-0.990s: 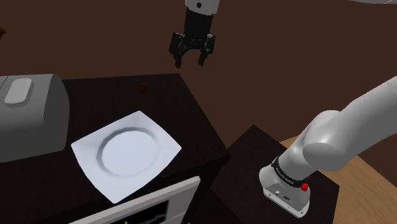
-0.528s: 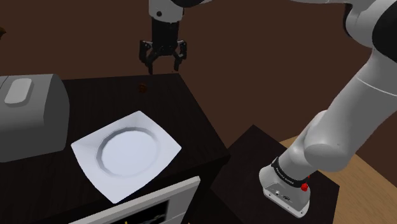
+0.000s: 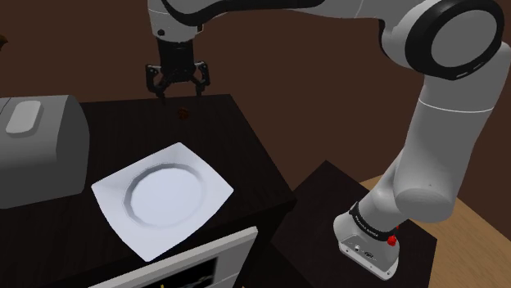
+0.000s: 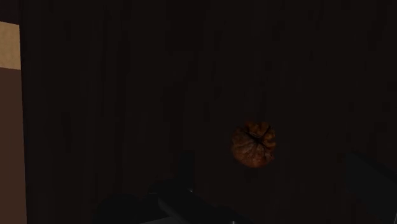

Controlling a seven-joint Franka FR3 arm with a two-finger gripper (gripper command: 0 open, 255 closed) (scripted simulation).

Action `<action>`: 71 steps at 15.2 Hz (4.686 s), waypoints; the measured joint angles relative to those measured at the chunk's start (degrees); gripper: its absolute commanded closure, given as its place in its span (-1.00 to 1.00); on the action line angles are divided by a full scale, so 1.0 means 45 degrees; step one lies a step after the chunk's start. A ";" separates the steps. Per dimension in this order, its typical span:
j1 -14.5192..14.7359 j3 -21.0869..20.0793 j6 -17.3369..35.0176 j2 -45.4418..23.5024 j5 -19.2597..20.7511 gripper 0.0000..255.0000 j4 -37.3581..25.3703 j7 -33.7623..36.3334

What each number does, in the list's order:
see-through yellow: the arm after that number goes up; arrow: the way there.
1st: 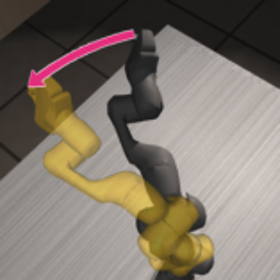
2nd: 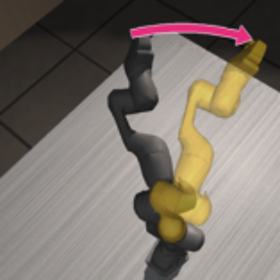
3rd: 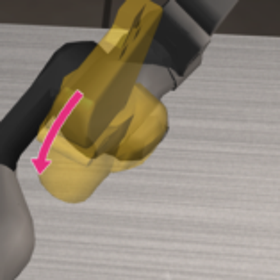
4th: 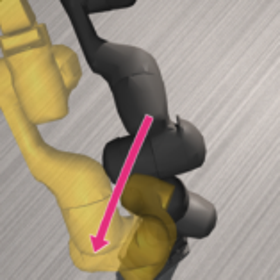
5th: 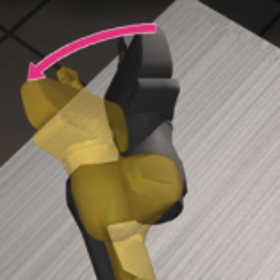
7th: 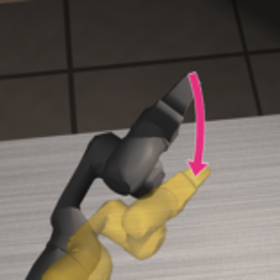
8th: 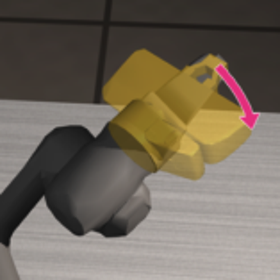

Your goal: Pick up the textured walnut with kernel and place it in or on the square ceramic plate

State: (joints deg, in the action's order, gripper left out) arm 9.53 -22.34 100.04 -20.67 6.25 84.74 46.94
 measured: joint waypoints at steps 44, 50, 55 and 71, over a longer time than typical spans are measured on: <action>0.0320 -0.0159 -0.1851 0.0180 -0.0061 1.00 -0.1677 0.0307; 0.0834 -0.0689 -0.1322 0.1565 -0.0546 1.00 0.0151 0.1454; 0.1481 -0.1226 -0.0954 0.2385 -0.0881 1.00 0.1259 0.2674; 0.2751 -0.2171 0.0649 0.2724 -0.1042 1.00 0.3133 0.4933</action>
State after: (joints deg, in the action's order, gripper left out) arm 21.91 -32.11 102.96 -8.41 1.56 98.84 69.14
